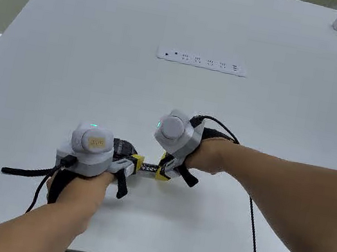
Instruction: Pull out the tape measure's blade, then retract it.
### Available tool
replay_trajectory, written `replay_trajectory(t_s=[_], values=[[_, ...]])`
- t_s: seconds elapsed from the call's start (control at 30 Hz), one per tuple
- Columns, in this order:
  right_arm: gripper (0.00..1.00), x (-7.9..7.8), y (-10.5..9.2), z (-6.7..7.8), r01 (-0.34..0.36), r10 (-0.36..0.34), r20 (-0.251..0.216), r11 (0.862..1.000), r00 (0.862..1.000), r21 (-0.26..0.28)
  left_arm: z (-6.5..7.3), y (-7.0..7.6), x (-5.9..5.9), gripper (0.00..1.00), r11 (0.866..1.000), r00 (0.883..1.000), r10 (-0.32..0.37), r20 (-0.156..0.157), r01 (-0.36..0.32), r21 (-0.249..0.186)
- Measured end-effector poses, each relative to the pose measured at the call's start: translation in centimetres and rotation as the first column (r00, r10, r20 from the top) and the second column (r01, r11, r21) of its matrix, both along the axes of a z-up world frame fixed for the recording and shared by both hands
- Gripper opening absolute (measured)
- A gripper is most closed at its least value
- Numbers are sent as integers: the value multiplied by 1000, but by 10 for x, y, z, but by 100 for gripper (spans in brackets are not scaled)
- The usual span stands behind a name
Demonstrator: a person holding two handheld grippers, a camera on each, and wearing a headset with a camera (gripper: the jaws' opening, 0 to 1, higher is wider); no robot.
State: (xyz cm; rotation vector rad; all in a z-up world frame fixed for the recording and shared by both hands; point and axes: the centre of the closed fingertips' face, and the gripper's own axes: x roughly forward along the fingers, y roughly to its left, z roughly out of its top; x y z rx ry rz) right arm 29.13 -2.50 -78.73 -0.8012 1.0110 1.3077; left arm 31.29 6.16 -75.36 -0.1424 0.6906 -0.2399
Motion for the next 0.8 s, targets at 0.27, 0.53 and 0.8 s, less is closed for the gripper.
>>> replay_trajectory(t_s=[0.27,0.53,0.8], values=[[14,0,9,0,-7,7,1,1000,1000,8,0,0,0,61,1000,1000,-4,-1,4,-5],[14,-1,20,0,-9,9,-8,999,1000,31,1,0,0,61,1000,1000,-8,-1,8,-10],[14,-2,31,0,-29,29,-6,998,1000,51,1,0,1,62,1000,1000,-9,0,9,-14]])
